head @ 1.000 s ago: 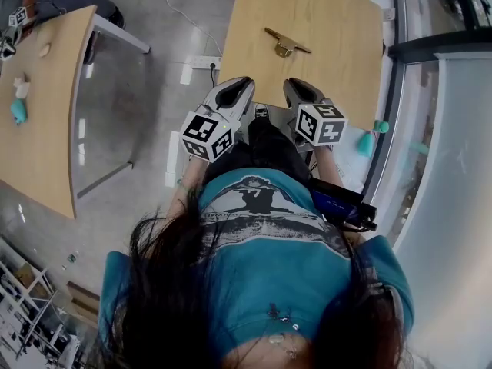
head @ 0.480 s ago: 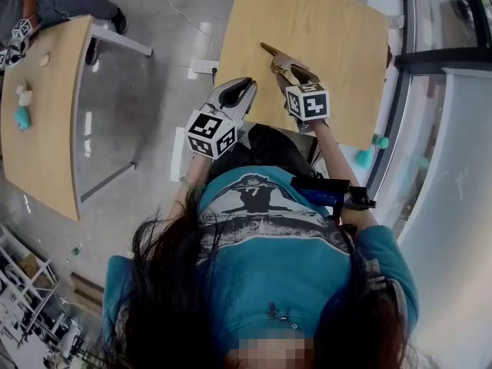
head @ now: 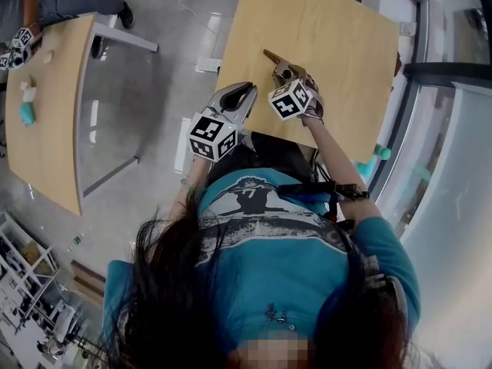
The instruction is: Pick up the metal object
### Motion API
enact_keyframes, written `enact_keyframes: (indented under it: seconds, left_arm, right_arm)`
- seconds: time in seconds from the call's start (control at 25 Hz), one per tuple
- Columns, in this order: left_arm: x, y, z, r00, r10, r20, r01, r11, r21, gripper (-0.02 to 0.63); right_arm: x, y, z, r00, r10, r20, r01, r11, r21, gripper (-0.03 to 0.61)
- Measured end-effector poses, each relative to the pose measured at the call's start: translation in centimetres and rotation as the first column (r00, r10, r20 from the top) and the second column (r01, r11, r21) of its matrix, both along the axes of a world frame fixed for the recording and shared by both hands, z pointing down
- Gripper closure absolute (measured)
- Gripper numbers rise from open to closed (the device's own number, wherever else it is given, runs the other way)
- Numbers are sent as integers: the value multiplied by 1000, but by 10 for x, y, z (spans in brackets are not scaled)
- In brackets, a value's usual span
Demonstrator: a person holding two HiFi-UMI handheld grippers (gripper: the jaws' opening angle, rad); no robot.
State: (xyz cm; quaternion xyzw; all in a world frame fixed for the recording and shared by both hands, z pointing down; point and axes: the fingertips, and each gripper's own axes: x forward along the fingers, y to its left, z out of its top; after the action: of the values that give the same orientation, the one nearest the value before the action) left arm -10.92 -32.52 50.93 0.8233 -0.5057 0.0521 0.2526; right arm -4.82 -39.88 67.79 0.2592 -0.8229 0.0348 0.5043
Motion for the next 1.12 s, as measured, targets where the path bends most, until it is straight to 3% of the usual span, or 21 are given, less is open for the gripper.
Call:
enact_keyframes:
  seconds: [0.44, 0.56, 0.68, 0.88, 1.12]
  left_arm:
    - [-10, 5, 7, 1000, -24, 10, 24, 999, -28, 572]
    - [-20, 6, 5, 999, -40, 7, 41, 999, -24, 572]
    - [-25, 9, 3, 999, -50, 6, 51, 999, -19, 572]
    - [-29, 18, 2, 998, -56, 0, 56, 998, -8, 572]
    - [-32, 52, -7, 999, -37, -1, 37, 999, 20, 572]
  right_arm:
    - [-4, -14, 8, 999, -11, -48, 12, 1000, 25, 428]
    - [-7, -12, 2, 999, 27, -27, -27, 999, -20, 437]
    - [-6, -8, -10, 991, 125, 47, -120, 988, -99, 453]
    - [0, 2, -31, 928, 320, 193, -272, 932, -241, 469]
    - [0, 37, -71, 819, 467, 333, -351, 867, -353, 476]
